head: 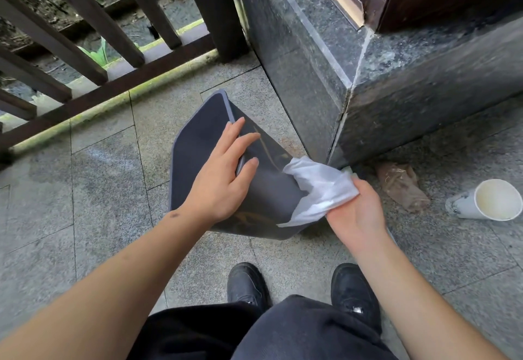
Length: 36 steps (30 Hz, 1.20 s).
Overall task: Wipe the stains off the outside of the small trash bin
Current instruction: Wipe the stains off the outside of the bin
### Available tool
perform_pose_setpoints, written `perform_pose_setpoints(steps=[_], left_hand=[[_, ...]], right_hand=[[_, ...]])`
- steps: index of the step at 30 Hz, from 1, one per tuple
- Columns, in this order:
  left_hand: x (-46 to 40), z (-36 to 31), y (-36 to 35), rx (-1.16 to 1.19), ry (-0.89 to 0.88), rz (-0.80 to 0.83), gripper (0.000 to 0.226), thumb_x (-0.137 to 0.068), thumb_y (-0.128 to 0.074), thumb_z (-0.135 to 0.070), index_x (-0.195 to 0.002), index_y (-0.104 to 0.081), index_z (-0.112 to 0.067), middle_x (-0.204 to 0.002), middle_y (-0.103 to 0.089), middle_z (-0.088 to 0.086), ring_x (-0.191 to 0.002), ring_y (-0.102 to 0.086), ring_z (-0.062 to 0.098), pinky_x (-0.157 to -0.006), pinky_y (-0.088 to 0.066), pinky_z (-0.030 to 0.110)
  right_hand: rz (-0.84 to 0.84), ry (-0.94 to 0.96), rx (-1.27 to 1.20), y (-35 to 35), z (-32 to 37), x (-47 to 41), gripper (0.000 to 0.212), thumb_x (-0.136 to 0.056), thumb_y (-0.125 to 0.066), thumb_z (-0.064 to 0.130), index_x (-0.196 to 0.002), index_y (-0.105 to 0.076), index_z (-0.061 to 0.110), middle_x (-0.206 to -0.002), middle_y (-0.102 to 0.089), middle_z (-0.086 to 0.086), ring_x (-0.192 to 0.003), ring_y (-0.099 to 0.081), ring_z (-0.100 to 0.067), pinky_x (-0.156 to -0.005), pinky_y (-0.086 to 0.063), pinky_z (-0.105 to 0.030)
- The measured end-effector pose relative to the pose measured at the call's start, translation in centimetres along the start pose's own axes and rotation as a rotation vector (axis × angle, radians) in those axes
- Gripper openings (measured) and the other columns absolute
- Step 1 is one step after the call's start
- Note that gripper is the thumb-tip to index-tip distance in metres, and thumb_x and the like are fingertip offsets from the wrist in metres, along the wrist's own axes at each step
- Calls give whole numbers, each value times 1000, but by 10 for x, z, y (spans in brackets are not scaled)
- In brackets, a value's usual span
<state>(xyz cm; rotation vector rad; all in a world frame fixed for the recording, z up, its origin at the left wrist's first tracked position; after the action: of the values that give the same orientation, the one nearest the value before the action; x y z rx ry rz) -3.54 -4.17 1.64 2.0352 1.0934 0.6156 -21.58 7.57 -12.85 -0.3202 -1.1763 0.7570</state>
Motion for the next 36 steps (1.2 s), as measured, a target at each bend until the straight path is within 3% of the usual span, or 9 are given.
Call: perform_pose_setpoints(steps=[4, 11, 16, 20, 26, 29, 32, 34, 36], left_hand=[[-1, 0, -1, 7, 5, -2, 42, -103, -45, -33, -145, -44, -30, -165, -14, -17, -149, 1, -3, -111, -14, 21], [2, 1, 2, -5, 6, 1, 42, -102, -44, -34, -144, -45, -31, -164, -14, -19, -149, 0, -3, -110, -15, 21], [2, 5, 6, -1, 28, -22, 41, -102, -45, -33, -143, -46, -31, -164, -15, -20, -149, -11, -1, -112, -24, 26], [3, 6, 8, 13, 42, -32, 40, -101, -45, -35, -142, -45, -34, -163, -16, -23, -145, -22, -4, -102, -28, 21], [1, 7, 7, 23, 45, -28, 41, -101, -44, -36, -142, -45, -34, -163, -16, -22, -145, -20, -5, -104, -28, 22], [0, 7, 5, 25, 51, -24, 42, -102, -45, -37, -144, -45, -33, -163, -16, -21, -147, -16, -3, -112, -27, 29], [-1, 4, 5, 0, 49, -41, 46, -103, -44, -33, -148, -41, -31, -165, -15, -16, -150, -4, 0, -118, -18, 31], [-1, 2, 6, -37, 41, -53, 51, -102, -43, -33, -153, -35, -29, -165, -14, -13, -150, 2, 0, -121, -13, 32], [-2, 1, 4, -39, 44, -48, 56, -102, -42, -35, -156, -27, -30, -166, -11, -14, -149, 3, -1, -120, -8, 24]], right_hand=[[26, -92, -176, 11, -5, 4, 54, -98, -44, 23, -150, -43, 6, -154, -46, -20, -144, -40, -36, -122, -25, -50], [49, -68, -163, 5, -10, 6, 38, -96, -53, 29, -119, -73, 7, -136, -64, -18, -129, -59, -32, -113, -40, -46], [165, -70, -94, -18, -28, 2, 55, -96, -55, 20, -147, -47, 3, -150, -50, -20, -141, -47, -34, -119, -32, -51], [81, -69, -98, -8, -38, -6, 55, -88, -60, 7, -143, -52, 3, -146, -54, -20, -140, -48, -34, -118, -33, -52], [-75, 17, 10, 14, -31, -14, 39, -102, -47, 8, -140, -55, 12, -129, -67, -8, -117, -65, -22, -103, -47, -43], [-209, 127, 223, 25, -28, -13, 31, -103, -50, 14, -132, -60, 13, -112, -70, -2, -99, -68, -13, -82, -50, -26], [-115, 171, 618, 11, -40, -13, 31, -95, -51, 34, -106, -65, 9, -80, -63, -13, -66, -54, -28, -63, -37, -21], [45, 221, 880, -4, -56, -15, 37, -90, -47, 52, -111, -61, 26, -97, -61, 9, -86, -53, -13, -81, -41, -23], [92, 340, 1113, -8, -61, -19, 53, -101, -38, 52, -149, -39, 28, -138, -40, 17, -126, -34, 0, -111, -25, -24]])
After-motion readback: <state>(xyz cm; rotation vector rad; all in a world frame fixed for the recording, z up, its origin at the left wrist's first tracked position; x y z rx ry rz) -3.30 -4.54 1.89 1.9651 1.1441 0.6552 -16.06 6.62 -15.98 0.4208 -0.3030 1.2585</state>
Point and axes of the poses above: each hand's wrist, its own x-axis away from the middle knuckle, its own y-axis out of the back of the hand, z = x × y, the point moved 9 cm from there along -x, towards the middle knuckle
